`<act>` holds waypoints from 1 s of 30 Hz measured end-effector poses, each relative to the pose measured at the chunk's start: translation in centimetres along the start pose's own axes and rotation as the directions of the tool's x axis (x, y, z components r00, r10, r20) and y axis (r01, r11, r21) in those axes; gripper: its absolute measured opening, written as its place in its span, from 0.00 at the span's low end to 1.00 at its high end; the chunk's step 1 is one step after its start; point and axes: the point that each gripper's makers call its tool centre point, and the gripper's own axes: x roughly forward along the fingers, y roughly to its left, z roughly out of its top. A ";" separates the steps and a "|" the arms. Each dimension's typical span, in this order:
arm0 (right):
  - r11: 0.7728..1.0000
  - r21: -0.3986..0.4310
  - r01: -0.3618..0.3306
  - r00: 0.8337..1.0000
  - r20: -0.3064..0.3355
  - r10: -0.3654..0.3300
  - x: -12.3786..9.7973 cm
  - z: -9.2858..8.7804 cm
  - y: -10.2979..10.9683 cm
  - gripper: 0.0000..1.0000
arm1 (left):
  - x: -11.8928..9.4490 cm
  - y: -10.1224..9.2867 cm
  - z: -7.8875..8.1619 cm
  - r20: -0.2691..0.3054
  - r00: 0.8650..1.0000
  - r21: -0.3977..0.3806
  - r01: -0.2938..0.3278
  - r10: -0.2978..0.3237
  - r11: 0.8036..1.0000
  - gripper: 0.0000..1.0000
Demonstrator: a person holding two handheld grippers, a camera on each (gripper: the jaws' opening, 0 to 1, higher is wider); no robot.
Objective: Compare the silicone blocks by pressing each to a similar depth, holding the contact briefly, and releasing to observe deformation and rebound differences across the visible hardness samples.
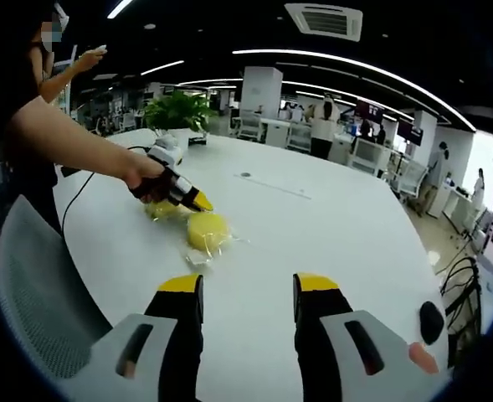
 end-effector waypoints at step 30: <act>1.000 -0.017 -0.023 1.000 0.014 0.023 0.0 0.4 1.6 0.37 | -6.1 -7.4 -0.9 0.045 0.969 0.578 0.172 -0.242 0.798 0.00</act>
